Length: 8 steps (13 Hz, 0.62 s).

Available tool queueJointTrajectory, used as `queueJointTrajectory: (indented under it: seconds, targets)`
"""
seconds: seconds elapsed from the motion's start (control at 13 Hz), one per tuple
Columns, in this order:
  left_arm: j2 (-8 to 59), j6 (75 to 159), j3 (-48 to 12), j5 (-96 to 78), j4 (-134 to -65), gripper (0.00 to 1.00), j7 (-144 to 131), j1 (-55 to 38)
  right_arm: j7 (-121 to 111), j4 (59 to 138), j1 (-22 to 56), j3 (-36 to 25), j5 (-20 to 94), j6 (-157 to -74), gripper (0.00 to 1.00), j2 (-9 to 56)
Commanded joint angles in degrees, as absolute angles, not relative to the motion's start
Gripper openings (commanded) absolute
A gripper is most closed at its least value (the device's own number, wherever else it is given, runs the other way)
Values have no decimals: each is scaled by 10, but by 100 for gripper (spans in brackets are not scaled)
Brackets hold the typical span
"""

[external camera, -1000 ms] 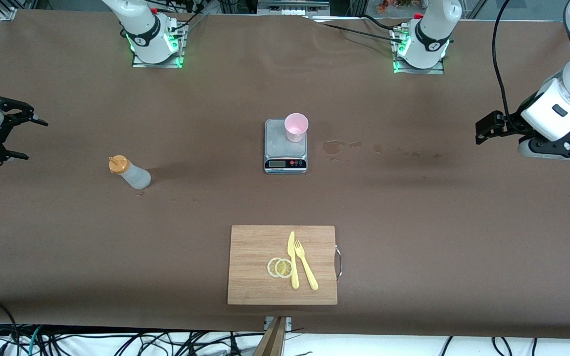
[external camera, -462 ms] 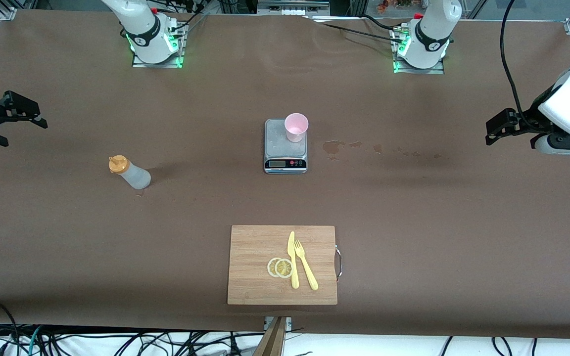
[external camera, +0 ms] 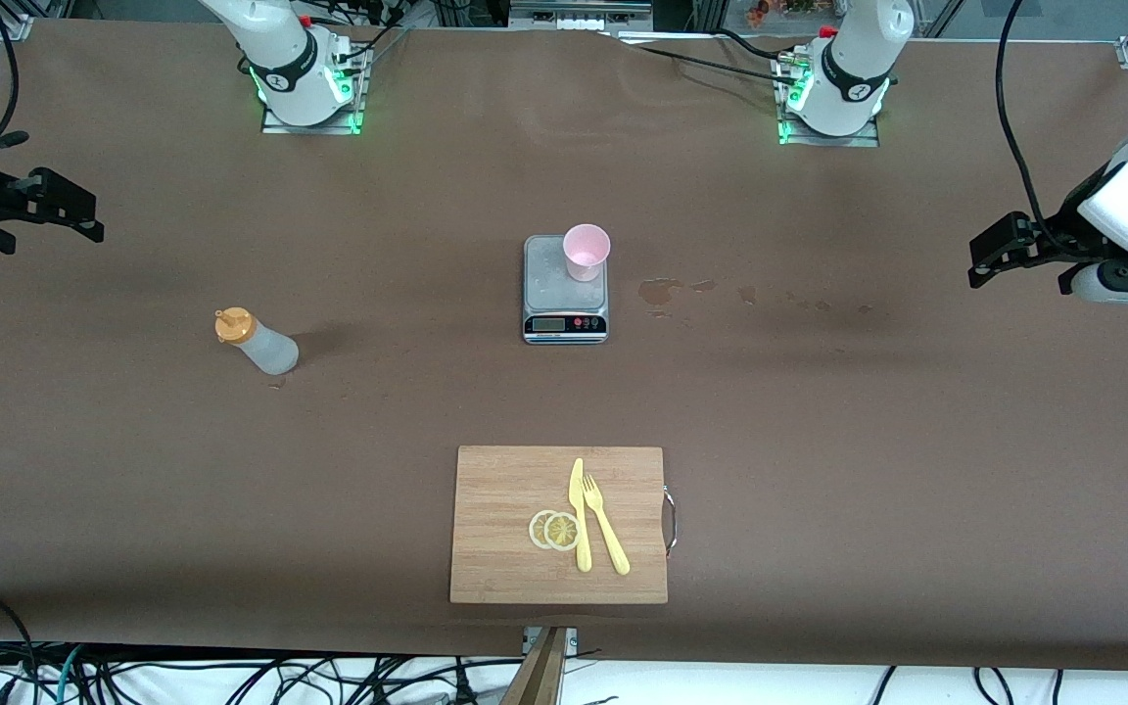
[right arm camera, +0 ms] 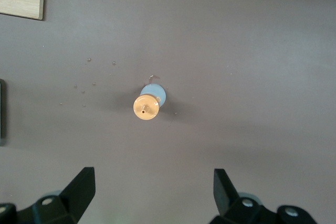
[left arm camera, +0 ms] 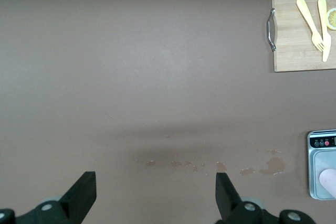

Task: Add sauce to pink cup with both arms

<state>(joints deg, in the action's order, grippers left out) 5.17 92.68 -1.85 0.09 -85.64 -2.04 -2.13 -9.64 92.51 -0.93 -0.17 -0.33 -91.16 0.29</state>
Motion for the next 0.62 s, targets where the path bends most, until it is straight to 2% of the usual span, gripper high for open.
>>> queueJointTrajectory:
  seconds: [0.0, 0.54]
  targets:
    - [60, 920, -23, 4, -840, 100, -15, -17, -102, 935, -11, -2, 15, -905, 100, -11]
    - [64, 922, -24, 12, -839, 100, -16, -18, -110, 927, -11, -9, 27, -905, 100, -10]
